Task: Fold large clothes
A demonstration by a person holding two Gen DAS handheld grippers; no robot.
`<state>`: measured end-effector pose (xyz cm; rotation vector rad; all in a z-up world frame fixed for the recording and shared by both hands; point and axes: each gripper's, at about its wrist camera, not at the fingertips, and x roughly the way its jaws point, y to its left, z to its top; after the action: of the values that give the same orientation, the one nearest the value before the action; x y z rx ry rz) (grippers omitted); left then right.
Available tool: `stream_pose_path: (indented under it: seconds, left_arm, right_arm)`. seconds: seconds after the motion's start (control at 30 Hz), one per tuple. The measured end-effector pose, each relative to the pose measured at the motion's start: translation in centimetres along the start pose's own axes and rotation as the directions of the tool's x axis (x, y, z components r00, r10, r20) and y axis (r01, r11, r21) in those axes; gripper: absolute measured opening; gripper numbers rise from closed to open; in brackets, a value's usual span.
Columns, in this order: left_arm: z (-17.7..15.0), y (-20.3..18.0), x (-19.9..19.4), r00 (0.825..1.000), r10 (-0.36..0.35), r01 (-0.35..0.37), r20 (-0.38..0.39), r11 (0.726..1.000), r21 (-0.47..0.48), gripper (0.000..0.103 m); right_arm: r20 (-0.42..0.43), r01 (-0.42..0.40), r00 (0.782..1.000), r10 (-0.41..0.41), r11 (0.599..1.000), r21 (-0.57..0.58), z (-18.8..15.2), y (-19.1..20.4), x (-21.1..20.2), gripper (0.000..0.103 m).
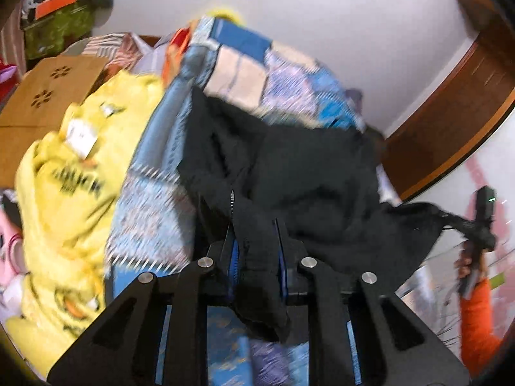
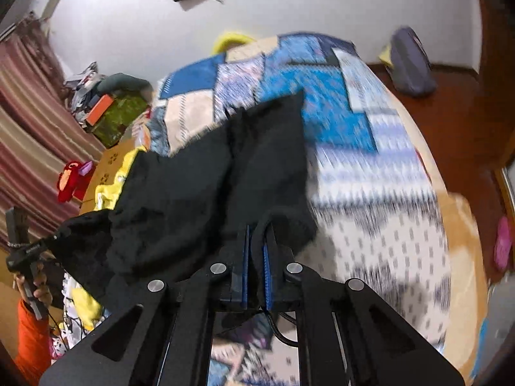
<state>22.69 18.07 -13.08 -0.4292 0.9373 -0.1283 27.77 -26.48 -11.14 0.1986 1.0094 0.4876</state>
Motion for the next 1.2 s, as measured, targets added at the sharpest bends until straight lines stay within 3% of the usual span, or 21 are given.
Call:
stream_pose_path:
  seconds: [0.17, 0.33, 0.53, 0.67, 0.77, 0.97, 1.07, 1.13, 1.2]
  left_arm:
    - [4.8, 0.5, 0.2, 0.998, -0.057, 0.06, 0.039, 0.996, -0.07, 0.017]
    - [9.6, 4.1, 2.6, 0.996, -0.077, 0.085, 0.051, 0.979, -0.185, 0.016]
    - [14.1, 10.4, 9.9, 0.999, -0.029, 0.036, 0.027, 0.938, -0.346, 0.016]
    - [14.6, 14.2, 15.4, 1.0, -0.006, -0.001, -0.014, 0.905, -0.425, 0.016]
    - [14.5, 15.5, 18.7, 0.999, 0.007, -0.027, -0.047, 0.9, -0.434, 0.016]
    - [14.0, 14.9, 22.4, 0.995, 0.04, -0.069, -0.09, 0.934, -0.351, 0.016]
    - [14.0, 14.4, 21.5, 0.994, 0.061, -0.089, -0.093, 0.938, -0.336, 0.017]
    - [14.0, 14.2, 20.3, 0.992, 0.081, -0.109, -0.097, 0.939, -0.325, 0.018]
    - [14.2, 14.0, 19.0, 0.991, 0.098, -0.123, -0.093, 0.942, -0.312, 0.019]
  right_arm:
    - [0.036, 0.032, 0.999, -0.031, 0.999, -0.023, 5.6, 0.4, 2.0, 0.006]
    - [0.052, 0.051, 0.997, -0.053, 0.998, 0.027, 9.6, -1.1, 4.5, 0.006]
    - [-0.005, 0.067, 0.998, -0.067, 0.988, 0.139, 13.2, -5.1, 11.8, 0.006]
    - [-0.057, 0.096, 0.994, -0.088, 0.982, 0.164, 14.0, -6.9, 16.5, 0.006]
    - [-0.098, 0.103, 0.991, -0.087, 0.979, 0.177, 14.1, -7.8, 19.3, 0.006]
    - [-0.1, 0.123, 0.988, -0.114, 0.988, 0.092, 13.7, -7.5, 19.7, 0.006]
    - [-0.148, 0.183, 0.973, -0.175, 0.982, 0.042, 13.9, -6.8, 18.5, 0.01]
    - [-0.169, 0.244, 0.956, -0.24, 0.97, 0.002, 14.1, -6.5, 17.4, 0.019]
    - [-0.121, 0.318, 0.938, -0.325, 0.945, -0.07, 14.2, -5.3, 15.1, 0.028]
